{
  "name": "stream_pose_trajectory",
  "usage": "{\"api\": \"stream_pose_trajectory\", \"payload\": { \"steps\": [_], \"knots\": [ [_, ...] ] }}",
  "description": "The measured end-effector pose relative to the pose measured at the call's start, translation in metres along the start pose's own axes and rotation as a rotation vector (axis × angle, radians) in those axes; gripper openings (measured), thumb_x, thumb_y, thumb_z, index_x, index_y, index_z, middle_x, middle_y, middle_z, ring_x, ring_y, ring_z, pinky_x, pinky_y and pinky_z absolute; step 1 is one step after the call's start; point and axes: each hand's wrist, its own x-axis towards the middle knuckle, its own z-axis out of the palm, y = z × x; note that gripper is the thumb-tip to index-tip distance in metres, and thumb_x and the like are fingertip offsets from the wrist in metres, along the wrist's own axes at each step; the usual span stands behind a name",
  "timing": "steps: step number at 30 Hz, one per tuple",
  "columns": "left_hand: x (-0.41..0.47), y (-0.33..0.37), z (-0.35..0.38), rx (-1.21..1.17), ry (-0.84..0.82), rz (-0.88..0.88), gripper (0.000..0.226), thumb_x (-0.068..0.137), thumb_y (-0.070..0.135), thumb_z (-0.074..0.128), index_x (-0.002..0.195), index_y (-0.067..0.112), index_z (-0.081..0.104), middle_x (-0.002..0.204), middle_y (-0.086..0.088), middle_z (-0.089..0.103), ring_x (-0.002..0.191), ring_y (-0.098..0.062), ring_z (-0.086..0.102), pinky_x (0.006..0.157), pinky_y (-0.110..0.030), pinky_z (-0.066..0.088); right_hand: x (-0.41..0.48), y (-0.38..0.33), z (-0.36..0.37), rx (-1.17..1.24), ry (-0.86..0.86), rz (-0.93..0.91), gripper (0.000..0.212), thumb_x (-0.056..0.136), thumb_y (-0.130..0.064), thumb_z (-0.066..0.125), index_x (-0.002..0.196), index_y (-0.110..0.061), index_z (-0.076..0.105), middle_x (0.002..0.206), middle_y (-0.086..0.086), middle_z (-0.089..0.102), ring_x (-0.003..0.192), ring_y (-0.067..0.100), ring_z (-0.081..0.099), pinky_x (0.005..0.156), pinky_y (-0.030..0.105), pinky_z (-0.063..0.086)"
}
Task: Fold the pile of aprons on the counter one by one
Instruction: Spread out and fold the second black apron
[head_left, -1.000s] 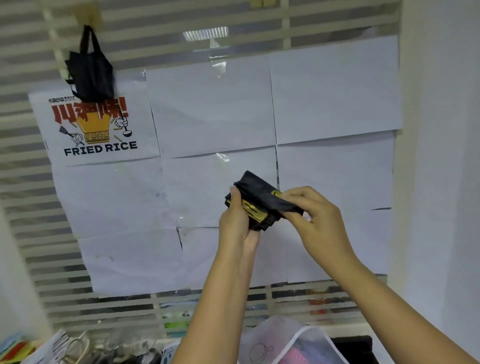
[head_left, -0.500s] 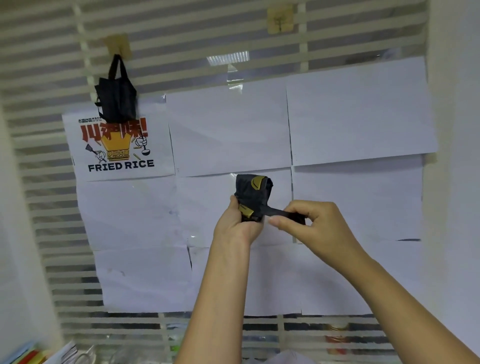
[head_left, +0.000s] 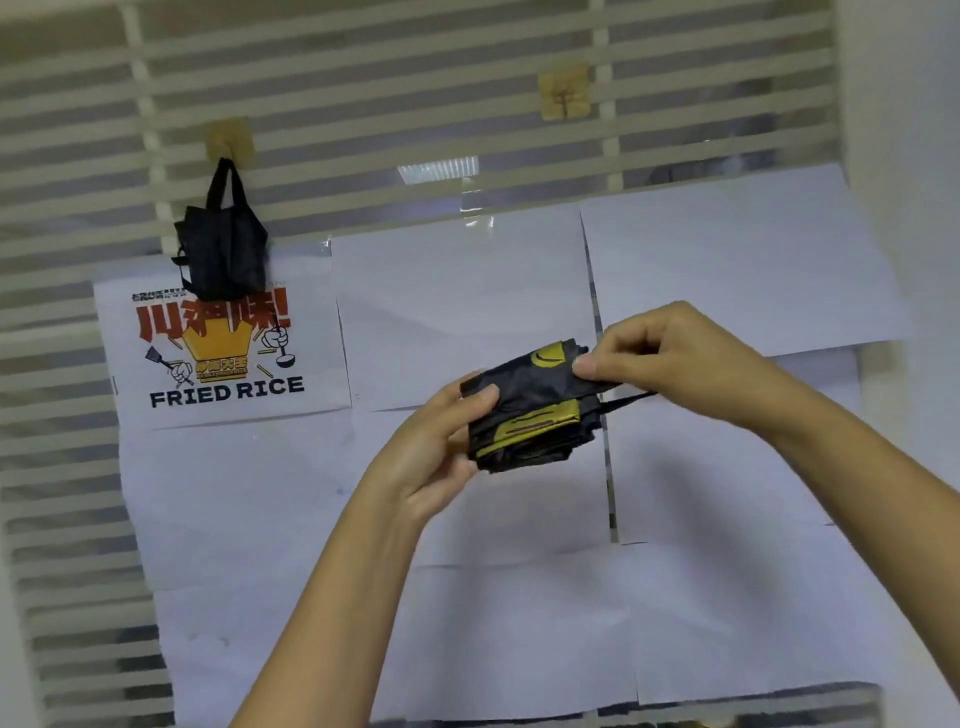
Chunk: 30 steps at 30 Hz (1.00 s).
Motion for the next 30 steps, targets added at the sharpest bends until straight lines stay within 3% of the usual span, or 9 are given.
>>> {"api": "stream_pose_trajectory", "payload": {
  "steps": [2, 6, 12, 15, 17, 20, 23, 26, 30],
  "knots": [
    [0.006, 0.006, -0.013, 0.158, -0.123, 0.002, 0.054, 0.080, 0.015, 0.065, 0.130, 0.001, 0.054, 0.126, -0.020, 0.061, 0.112, -0.033, 0.061, 0.092, -0.042, 0.053, 0.012, -0.006, -0.012, -0.034, -0.116, -0.002, 0.022, 0.064, -0.044, 0.072, 0.061, -0.022, 0.071, 0.056, -0.009, 0.056, 0.055, 0.001, 0.046, 0.054, 0.008, 0.034],
    [0.014, 0.026, -0.023, 0.270, -0.344, -0.029, 0.061, 0.062, 0.016, 0.086, 0.116, 0.000, 0.063, 0.099, -0.009, 0.072, 0.084, -0.017, 0.069, 0.069, -0.023, 0.054, 0.038, -0.018, -0.027, -0.096, -0.215, -0.015, 0.021, 0.058, -0.033, 0.080, 0.071, -0.017, 0.075, 0.066, -0.004, 0.065, 0.064, 0.004, 0.057, 0.063, 0.011, 0.041],
    [0.031, 0.051, -0.016, 0.550, -0.636, -0.149, 0.042, 0.071, 0.002, 0.068, 0.112, 0.010, 0.064, 0.104, -0.006, 0.071, 0.094, -0.021, 0.067, 0.077, -0.029, 0.054, 0.068, -0.031, -0.036, -0.238, -0.339, 0.008, 0.009, 0.066, -0.021, 0.081, 0.072, -0.021, 0.074, 0.074, 0.003, 0.068, 0.067, 0.008, 0.059, 0.067, 0.019, 0.043],
    [0.035, 0.057, -0.009, 0.599, -0.748, -0.192, 0.038, 0.074, -0.010, 0.056, 0.106, 0.010, 0.063, 0.092, 0.000, 0.072, 0.085, -0.016, 0.068, 0.071, -0.023, 0.053, 0.076, -0.034, -0.040, -0.293, -0.320, -0.040, 0.032, 0.075, 0.009, 0.070, 0.072, -0.022, 0.073, 0.077, 0.010, 0.067, 0.070, 0.014, 0.061, 0.073, 0.024, 0.047],
    [0.039, 0.058, -0.005, 0.607, -0.768, -0.220, 0.037, 0.074, -0.011, 0.055, 0.100, 0.013, 0.067, 0.090, 0.000, 0.072, 0.083, -0.015, 0.068, 0.070, -0.023, 0.053, 0.080, -0.034, -0.039, -0.240, -0.223, -0.062, 0.035, 0.076, 0.014, 0.066, 0.075, -0.021, 0.074, 0.077, 0.005, 0.068, 0.072, 0.015, 0.063, 0.073, 0.023, 0.051],
    [0.046, 0.053, 0.002, 0.674, -0.792, -0.238, 0.034, 0.077, -0.009, 0.058, 0.102, 0.013, 0.068, 0.095, -0.003, 0.072, 0.089, -0.018, 0.068, 0.076, -0.025, 0.053, 0.086, -0.029, -0.033, -0.239, -0.090, 0.025, 0.004, 0.077, -0.013, 0.077, 0.078, -0.017, 0.074, 0.064, -0.008, 0.064, 0.061, 0.006, 0.059, 0.063, 0.016, 0.048],
    [0.061, 0.044, 0.005, 0.762, -0.640, -0.219, 0.030, 0.084, -0.009, 0.062, 0.110, 0.006, 0.065, 0.097, -0.004, 0.072, 0.091, -0.017, 0.068, 0.078, -0.023, 0.053, 0.094, -0.014, -0.032, -0.300, 0.039, 0.296, 0.040, 0.071, -0.046, 0.077, 0.059, -0.010, 0.065, 0.046, -0.003, 0.051, 0.044, 0.011, 0.040, 0.053, 0.021, 0.035],
    [0.079, 0.038, 0.006, 0.809, -0.485, -0.158, 0.026, 0.088, -0.004, 0.059, 0.111, 0.006, 0.066, 0.101, -0.004, 0.072, 0.094, -0.016, 0.069, 0.080, -0.019, 0.053, 0.103, -0.006, -0.035, 0.089, 0.069, 0.544, 0.029, 0.078, -0.040, 0.072, 0.067, -0.013, 0.067, 0.058, -0.003, 0.064, 0.043, 0.006, 0.051, 0.043, 0.014, 0.040],
    [0.112, 0.037, 0.017, 0.767, -0.315, -0.044, 0.026, 0.088, -0.003, 0.060, 0.110, 0.008, 0.068, 0.102, -0.005, 0.074, 0.094, -0.016, 0.070, 0.076, -0.018, 0.054, 0.123, 0.004, -0.030, 0.809, 0.161, 0.494, 0.013, 0.087, -0.015, 0.064, 0.090, -0.004, 0.070, 0.090, 0.011, 0.073, 0.071, 0.012, 0.071, 0.065, 0.017, 0.057]
  ]
}}
